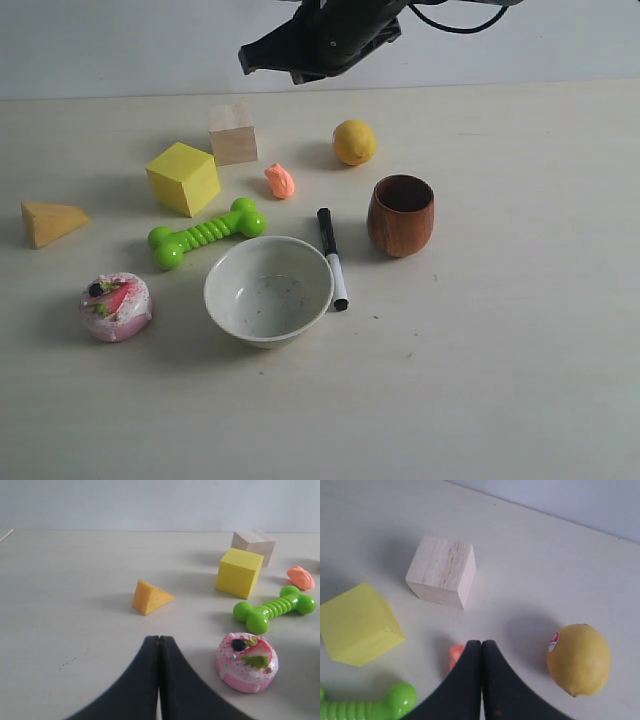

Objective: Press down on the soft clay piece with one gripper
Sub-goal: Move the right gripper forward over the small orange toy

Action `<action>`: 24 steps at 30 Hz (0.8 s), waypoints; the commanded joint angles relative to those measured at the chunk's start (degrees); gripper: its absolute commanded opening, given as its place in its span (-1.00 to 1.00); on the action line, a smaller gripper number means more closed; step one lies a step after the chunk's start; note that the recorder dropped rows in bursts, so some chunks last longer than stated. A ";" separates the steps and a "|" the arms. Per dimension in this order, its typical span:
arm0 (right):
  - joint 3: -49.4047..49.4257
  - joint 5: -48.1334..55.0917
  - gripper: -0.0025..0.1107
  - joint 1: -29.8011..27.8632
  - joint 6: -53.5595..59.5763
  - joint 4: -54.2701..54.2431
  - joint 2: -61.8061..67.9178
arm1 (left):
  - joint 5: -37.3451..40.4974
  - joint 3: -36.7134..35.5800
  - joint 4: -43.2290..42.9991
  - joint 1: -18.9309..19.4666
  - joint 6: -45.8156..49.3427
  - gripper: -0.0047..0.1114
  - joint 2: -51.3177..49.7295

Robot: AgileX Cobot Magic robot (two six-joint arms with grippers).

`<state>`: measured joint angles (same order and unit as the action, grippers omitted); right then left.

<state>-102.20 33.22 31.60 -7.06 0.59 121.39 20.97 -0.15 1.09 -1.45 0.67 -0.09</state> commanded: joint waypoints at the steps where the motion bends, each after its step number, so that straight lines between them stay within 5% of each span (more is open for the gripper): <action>1: -0.58 -2.15 -0.96 0.06 -0.08 -0.20 -0.07 | -0.64 0.15 0.19 -0.31 0.01 -0.92 0.09; 24: -0.58 -5.78 -0.96 0.06 -0.12 -7.01 2.21 | -0.64 0.15 0.19 -0.31 0.01 -0.92 0.09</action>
<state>-102.31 28.35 31.60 -8.06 -6.30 122.19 20.97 -0.15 1.09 -1.45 0.67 -0.09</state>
